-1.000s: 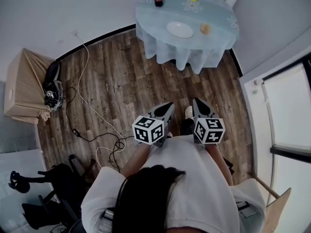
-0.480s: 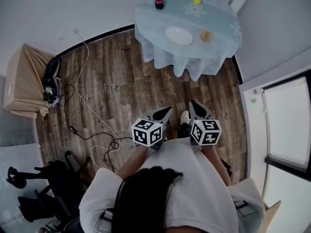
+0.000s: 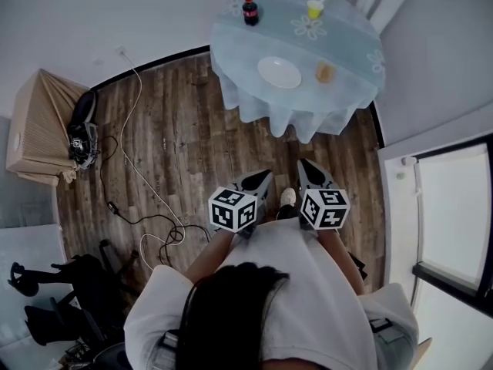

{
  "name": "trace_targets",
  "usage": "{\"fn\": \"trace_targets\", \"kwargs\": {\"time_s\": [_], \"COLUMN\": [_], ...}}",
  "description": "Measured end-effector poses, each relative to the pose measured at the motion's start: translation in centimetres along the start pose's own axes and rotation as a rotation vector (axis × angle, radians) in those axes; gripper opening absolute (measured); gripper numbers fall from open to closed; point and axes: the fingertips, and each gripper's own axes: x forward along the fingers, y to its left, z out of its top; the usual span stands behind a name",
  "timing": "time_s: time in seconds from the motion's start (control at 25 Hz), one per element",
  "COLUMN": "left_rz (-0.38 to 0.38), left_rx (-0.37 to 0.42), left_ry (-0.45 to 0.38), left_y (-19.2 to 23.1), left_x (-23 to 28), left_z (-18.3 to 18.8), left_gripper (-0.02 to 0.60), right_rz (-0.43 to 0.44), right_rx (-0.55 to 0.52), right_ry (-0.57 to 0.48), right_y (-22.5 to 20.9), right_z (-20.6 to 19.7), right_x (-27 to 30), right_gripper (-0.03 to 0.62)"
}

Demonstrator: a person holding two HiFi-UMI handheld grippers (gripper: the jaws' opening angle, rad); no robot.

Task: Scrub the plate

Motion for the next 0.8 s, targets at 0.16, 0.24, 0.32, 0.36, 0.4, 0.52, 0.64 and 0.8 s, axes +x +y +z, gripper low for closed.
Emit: {"fn": "trace_targets", "kwargs": {"time_s": [0.16, 0.24, 0.32, 0.36, 0.4, 0.52, 0.64, 0.8], "left_rz": [0.019, 0.03, 0.042, 0.048, 0.052, 0.062, 0.078, 0.11], "left_rx": [-0.019, -0.027, -0.034, -0.039, -0.044, -0.055, -0.052, -0.045], "left_ry": [-0.022, -0.029, -0.032, -0.033, -0.034, -0.041, -0.043, -0.052], "left_y": [0.2, 0.3, 0.3, 0.3, 0.2, -0.1, -0.2, -0.1], "left_x": [2.1, 3.1, 3.9, 4.3, 4.8, 6.3, 7.6, 8.6], "left_z": [1.5, 2.1, 2.6, 2.9, 3.1, 3.8, 4.3, 5.0], "left_gripper": [0.009, 0.009, 0.009, 0.009, 0.009, 0.009, 0.009, 0.009], "right_rz": [0.017, 0.019, 0.024, 0.034, 0.049, 0.086, 0.097, 0.11], "right_rx": [-0.004, -0.005, 0.002, 0.01, 0.02, 0.039, 0.041, 0.051], "right_ry": [0.005, 0.006, 0.003, -0.004, -0.013, -0.029, -0.024, -0.028], "right_y": [-2.1, -3.2, -4.2, -4.6, -5.0, -6.4, -7.7, -9.0], "right_z": [1.3, 1.9, 2.4, 2.8, 3.2, 4.3, 4.8, 5.4], "right_x": [1.2, 1.6, 1.9, 2.0, 2.2, 2.6, 3.2, 3.8], "right_gripper": [0.037, 0.037, 0.037, 0.037, 0.037, 0.036, 0.036, 0.037]}}
